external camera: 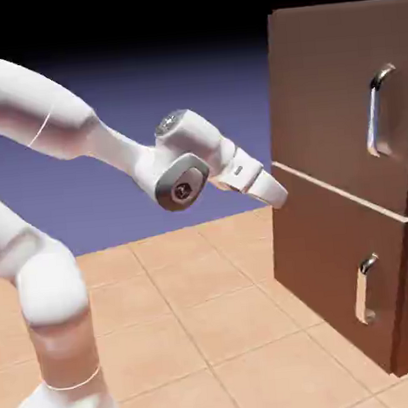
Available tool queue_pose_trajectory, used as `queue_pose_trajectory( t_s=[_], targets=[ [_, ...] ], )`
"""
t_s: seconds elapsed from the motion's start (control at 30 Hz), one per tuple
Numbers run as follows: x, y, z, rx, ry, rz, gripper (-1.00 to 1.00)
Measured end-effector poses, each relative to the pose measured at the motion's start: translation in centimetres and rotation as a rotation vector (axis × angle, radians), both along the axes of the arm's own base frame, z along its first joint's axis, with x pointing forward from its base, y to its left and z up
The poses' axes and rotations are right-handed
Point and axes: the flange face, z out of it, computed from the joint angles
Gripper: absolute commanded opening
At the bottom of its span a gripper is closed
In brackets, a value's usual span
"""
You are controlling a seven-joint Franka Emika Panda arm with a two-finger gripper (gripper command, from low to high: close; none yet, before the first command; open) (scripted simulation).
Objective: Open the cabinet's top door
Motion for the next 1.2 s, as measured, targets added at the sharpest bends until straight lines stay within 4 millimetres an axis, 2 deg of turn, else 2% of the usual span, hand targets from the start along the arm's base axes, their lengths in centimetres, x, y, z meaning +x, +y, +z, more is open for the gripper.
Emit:
queue_pose_trajectory(
  t_s=[0.33, 0.63, 0.93, 1.2],
  targets=[
    [0.4, 1.7, 6.5, -0.006, -0.16, 0.037, 0.0],
    [0.0, 1.8, 11.1, -0.002, -0.302, 0.054, 0.0],
    [-0.5, 0.4, 14.1, 0.01, -0.433, 0.059, 0.0],
    [-0.5, -1.9, 15.5, 0.025, -0.537, 0.055, 0.0]
  ],
)
